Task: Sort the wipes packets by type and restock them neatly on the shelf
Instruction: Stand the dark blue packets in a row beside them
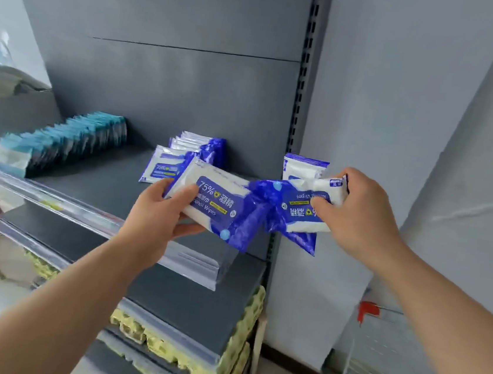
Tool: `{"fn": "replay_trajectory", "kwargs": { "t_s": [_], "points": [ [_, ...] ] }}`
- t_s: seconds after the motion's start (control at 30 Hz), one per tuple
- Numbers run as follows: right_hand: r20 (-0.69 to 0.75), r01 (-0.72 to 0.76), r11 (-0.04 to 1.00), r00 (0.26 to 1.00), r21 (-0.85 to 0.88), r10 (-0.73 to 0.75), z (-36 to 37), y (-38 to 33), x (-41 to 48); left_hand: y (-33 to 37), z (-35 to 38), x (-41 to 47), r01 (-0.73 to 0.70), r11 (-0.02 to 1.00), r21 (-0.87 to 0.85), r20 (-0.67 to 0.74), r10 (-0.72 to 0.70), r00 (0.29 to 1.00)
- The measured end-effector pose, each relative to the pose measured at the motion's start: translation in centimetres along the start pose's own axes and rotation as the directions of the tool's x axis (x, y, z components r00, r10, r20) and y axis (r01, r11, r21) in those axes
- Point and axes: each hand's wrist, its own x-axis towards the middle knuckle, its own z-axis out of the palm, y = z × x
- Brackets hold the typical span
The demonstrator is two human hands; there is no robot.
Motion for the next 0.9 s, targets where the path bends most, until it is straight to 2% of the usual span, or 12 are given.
{"fn": "replay_trajectory", "kwargs": {
  "t_s": [0.17,0.3,0.4,0.57,0.77,0.83,0.9],
  "points": [
    [0.120,-0.170,0.977,0.981,0.127,0.156,6.5,-3.3,4.3,1.0,-6.4,5.1,0.011,1.000,-0.006,-0.081,-0.012,0.997],
    [0.209,-0.354,0.905,0.928,0.235,0.308,11.5,-3.6,7.6,0.7,-9.1,10.3,0.041,0.999,-0.017,-0.079,-0.042,0.996],
    [0.247,-0.420,0.889,0.895,0.182,0.372,14.6,-2.6,9.8,0.3,-10.2,14.0,0.061,0.998,-0.019,-0.052,-0.062,0.997],
    [0.235,-0.445,0.895,0.873,0.023,0.428,17.6,-2.1,12.3,-0.6,-11.4,18.7,0.128,0.992,-0.004,0.049,-0.128,0.991],
    [0.268,-0.423,0.850,0.819,-0.314,0.507,19.6,-2.4,13.2,-1.3,-13.3,22.8,0.201,0.978,0.047,0.302,-0.206,0.931],
    [0.240,-0.352,0.862,0.859,-0.364,0.452,20.1,-2.5,13.4,-1.4,-14.0,24.0,0.203,0.977,0.061,0.392,-0.211,0.896],
    [0.237,-0.218,0.937,0.929,-0.271,0.285,20.6,-3.3,13.5,-1.2,-14.5,25.2,0.196,0.976,0.097,0.467,-0.218,0.857]
  ]
}}
